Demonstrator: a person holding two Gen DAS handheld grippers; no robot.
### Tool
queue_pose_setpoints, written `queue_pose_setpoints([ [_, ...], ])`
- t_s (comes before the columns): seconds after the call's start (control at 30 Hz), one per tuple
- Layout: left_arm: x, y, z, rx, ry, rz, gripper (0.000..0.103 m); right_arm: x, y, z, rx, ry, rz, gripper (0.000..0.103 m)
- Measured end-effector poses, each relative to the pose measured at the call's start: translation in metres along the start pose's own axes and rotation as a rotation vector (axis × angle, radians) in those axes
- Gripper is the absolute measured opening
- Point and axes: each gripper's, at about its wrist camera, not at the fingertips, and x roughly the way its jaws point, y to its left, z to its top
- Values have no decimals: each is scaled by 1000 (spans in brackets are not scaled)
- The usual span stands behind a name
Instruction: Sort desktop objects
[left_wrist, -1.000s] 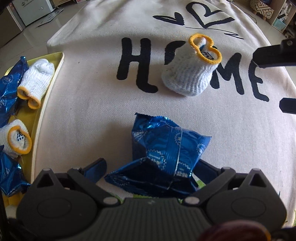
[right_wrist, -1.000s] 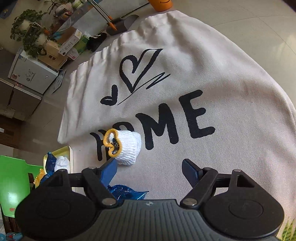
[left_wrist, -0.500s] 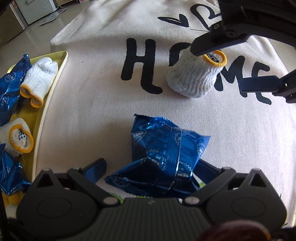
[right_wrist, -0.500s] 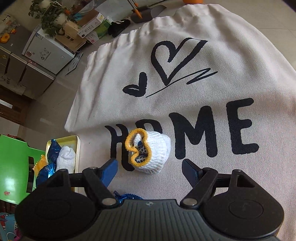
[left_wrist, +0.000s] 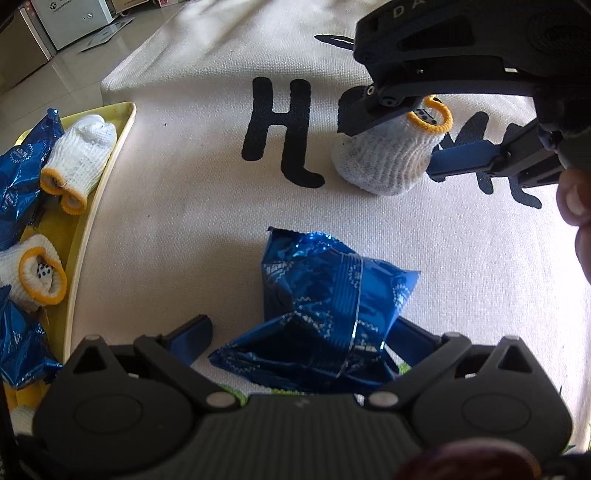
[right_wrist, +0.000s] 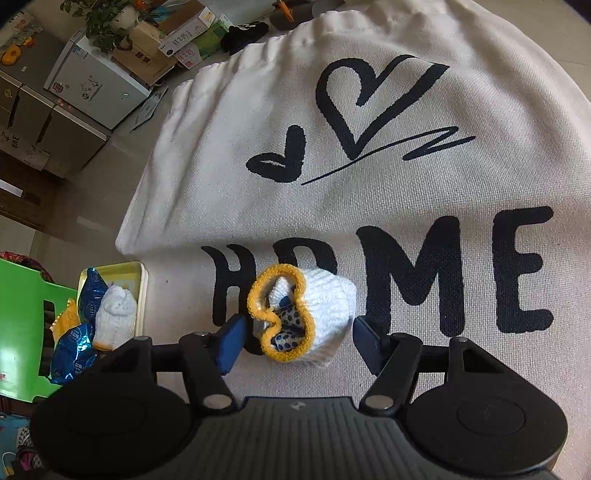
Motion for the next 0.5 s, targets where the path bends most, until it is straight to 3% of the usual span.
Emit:
queue_pose_setpoints([
  [0.17,-2,1,-4,-1,-1,0,103,5,1,-2,-11,-21,-5,47],
  [0.37,-2,1,-3,-1,-1,0,103,0,2,-4,-39,-47,-26,42],
  [0.5,-3,1,-4,-7,-4,1,103,-12,-4,-5,-37,-43,-115,42],
])
